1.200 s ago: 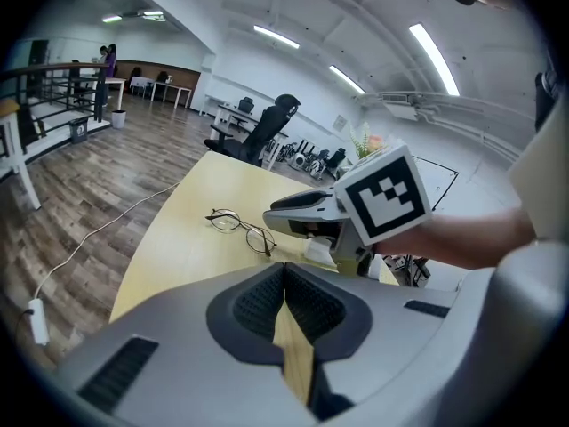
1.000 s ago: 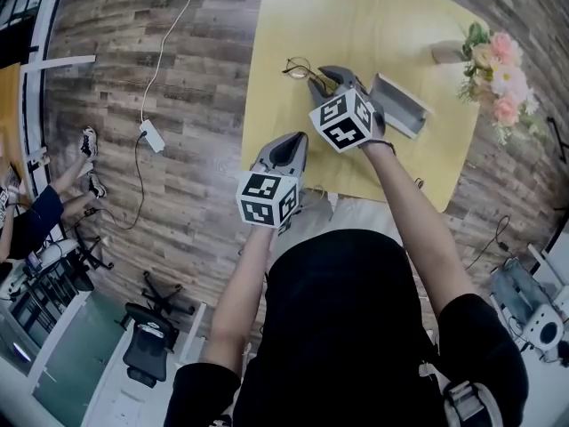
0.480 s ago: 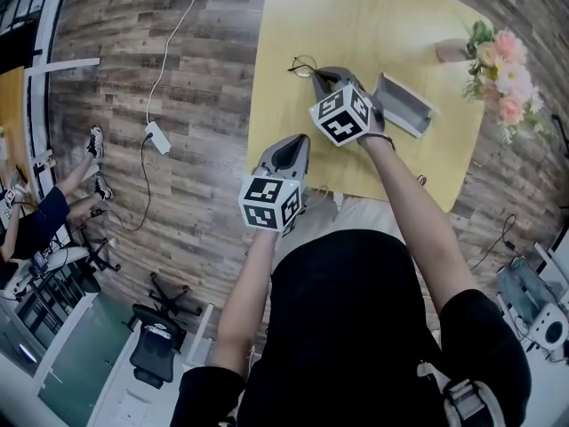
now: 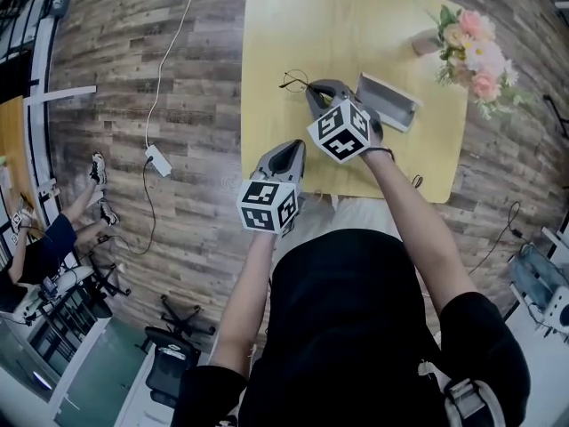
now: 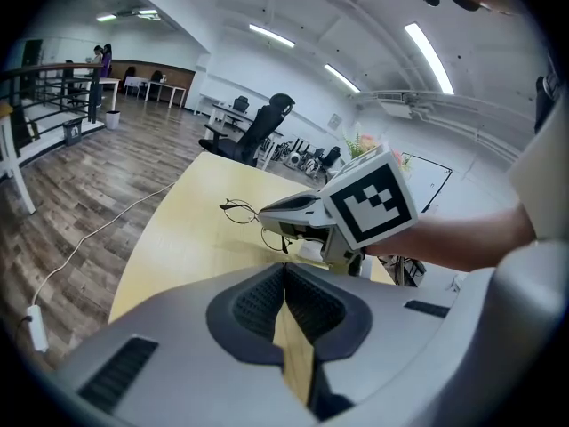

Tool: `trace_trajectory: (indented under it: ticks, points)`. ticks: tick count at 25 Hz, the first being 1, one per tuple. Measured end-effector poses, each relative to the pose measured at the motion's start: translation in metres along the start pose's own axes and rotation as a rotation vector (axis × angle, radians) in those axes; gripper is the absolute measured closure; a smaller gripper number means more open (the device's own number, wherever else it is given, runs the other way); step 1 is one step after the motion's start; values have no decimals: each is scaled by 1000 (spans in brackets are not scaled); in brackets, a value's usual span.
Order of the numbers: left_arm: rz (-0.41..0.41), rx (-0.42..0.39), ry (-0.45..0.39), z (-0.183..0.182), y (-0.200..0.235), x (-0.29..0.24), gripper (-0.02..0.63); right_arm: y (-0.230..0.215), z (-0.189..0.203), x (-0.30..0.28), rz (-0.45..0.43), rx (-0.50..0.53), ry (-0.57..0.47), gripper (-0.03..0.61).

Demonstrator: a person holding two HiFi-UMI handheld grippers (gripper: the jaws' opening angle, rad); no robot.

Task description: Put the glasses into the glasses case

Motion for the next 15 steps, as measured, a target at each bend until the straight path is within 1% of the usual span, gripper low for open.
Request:
trace_trajectory:
  ticks: [3, 6, 12, 15]
  points:
    - [15, -21, 1, -5, -4, -3, 591, -3, 8, 19, 23, -8, -13, 555]
    - [29, -33, -1, -9, -8, -5, 591, -2, 23, 40, 48, -2, -8, 555]
    - [55, -70, 6, -18, -21, -13, 591, -18, 78, 68, 99, -34, 60, 555]
    - [67, -89, 12, -22, -25, -17, 591, -32, 97, 74, 130, -51, 90, 555]
Point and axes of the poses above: the fingertips, and each gripper's own axes: x backward along the fingers, y to its left, z out of its underside, the point moved 6 cm from there along x, backward along the fingers, and after that the axes turned 12 degrees about y, right-handed, at the moved point
